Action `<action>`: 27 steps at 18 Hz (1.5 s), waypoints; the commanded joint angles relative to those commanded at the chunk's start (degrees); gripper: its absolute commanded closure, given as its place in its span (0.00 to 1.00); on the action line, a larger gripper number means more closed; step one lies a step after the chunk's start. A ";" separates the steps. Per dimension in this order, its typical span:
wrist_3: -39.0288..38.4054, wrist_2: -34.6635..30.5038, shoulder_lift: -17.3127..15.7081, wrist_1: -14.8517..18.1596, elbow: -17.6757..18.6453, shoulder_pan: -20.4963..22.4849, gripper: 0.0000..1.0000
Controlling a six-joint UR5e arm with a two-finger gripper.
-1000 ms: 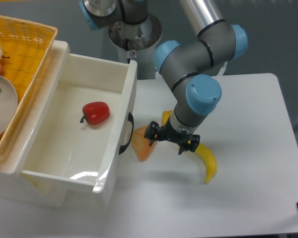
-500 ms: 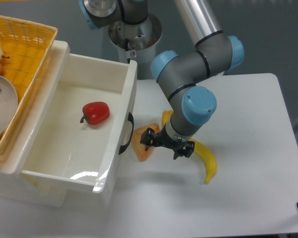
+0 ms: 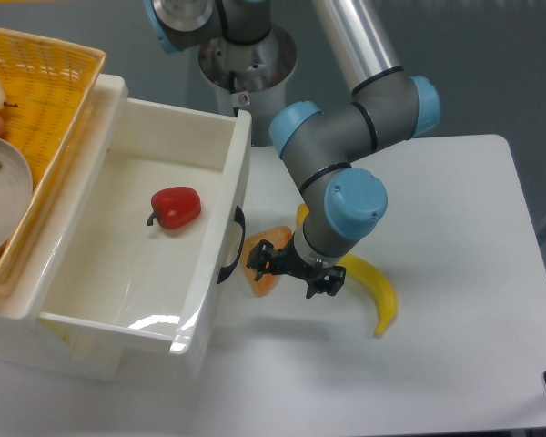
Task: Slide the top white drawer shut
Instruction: 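Move the gripper to the drawer's front face near its black handle, then push the open white drawer inward into the cabinet with the gripper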
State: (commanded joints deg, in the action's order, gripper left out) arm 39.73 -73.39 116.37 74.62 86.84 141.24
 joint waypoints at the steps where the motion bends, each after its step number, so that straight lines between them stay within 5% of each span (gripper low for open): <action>1: 0.00 0.09 0.00 0.00 0.00 -0.09 0.00; 27: 0.00 1.93 -2.11 0.18 0.00 -2.81 0.00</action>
State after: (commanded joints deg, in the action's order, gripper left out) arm 39.73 -71.46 114.26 74.79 86.84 138.43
